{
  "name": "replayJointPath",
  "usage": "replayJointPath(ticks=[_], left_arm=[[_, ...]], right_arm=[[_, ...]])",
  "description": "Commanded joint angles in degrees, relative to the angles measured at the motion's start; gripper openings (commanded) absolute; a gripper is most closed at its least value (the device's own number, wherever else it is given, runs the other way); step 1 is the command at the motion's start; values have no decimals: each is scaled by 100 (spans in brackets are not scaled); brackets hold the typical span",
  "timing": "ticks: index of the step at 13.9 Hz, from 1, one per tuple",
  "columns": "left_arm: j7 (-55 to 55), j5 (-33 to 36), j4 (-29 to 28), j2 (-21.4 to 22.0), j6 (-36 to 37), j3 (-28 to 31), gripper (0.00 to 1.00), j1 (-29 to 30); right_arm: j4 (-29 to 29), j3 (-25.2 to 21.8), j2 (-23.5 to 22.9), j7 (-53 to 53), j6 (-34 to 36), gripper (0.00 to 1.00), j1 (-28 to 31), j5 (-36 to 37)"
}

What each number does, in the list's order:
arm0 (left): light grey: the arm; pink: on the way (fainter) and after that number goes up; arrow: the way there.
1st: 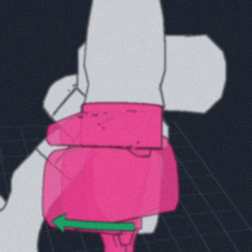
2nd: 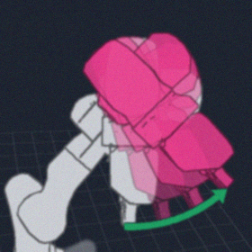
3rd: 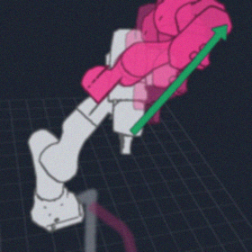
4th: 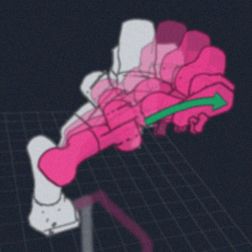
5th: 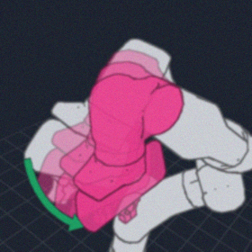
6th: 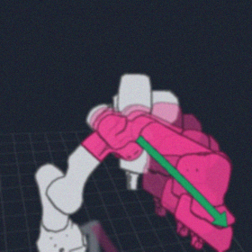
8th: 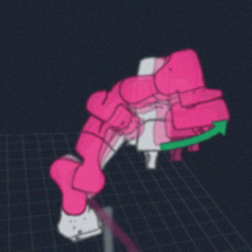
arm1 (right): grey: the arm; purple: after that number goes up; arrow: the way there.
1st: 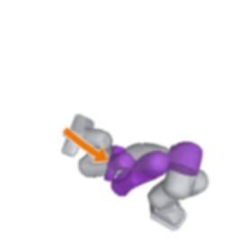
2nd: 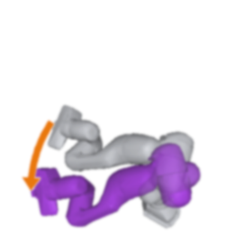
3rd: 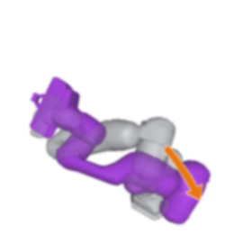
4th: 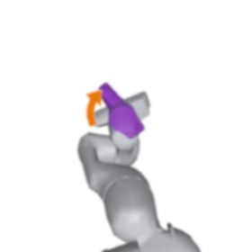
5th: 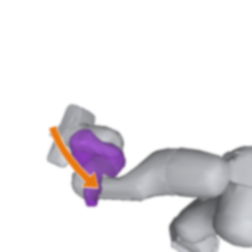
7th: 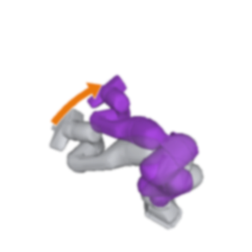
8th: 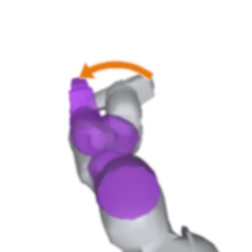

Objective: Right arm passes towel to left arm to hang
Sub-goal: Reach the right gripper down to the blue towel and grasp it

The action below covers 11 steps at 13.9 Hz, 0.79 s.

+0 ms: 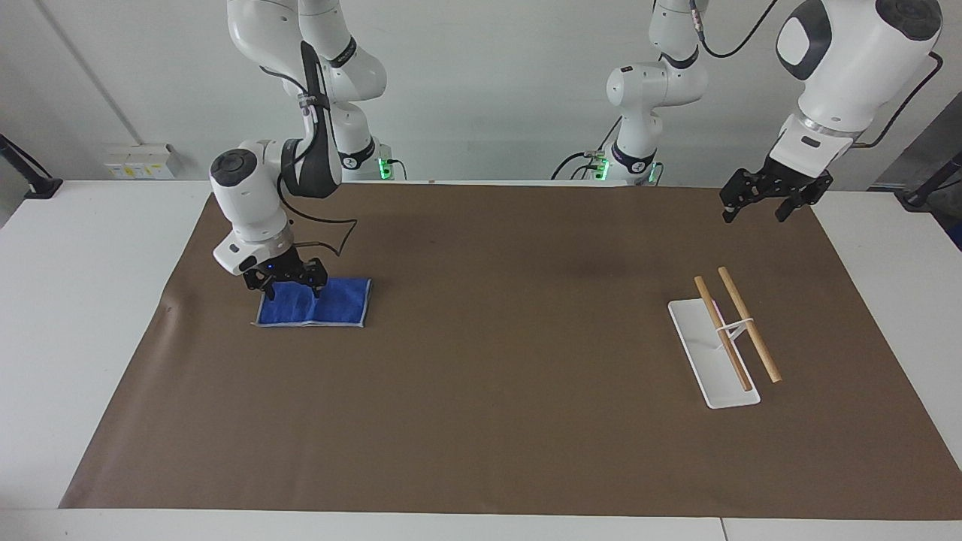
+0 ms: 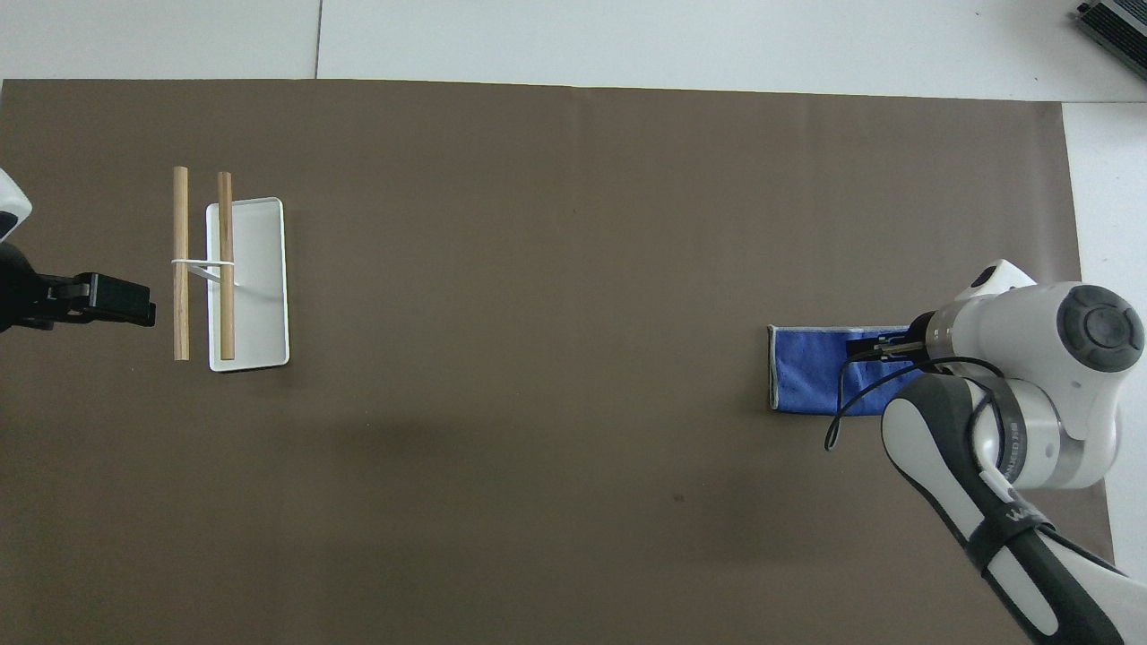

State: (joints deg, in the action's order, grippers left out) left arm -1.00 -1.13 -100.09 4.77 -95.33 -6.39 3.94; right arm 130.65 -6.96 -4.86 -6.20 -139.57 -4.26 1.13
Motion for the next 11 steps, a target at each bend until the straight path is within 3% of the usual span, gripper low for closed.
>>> replayJointPath(ticks=[1, 4, 11], left_arm=[[-49, 78, -152, 130, -11, 33, 100, -25], [-40, 78, -152, 138, -11, 33, 100, -25], [-49, 69, -152, 138, -11, 33, 100, -25]], right_arm=[[224, 19, -33, -232, -369, 100, 22, -122], [391, 28, -208, -250, -773, 100, 22, -209], [646, 28, -147, -505, -765, 100, 75, -491]])
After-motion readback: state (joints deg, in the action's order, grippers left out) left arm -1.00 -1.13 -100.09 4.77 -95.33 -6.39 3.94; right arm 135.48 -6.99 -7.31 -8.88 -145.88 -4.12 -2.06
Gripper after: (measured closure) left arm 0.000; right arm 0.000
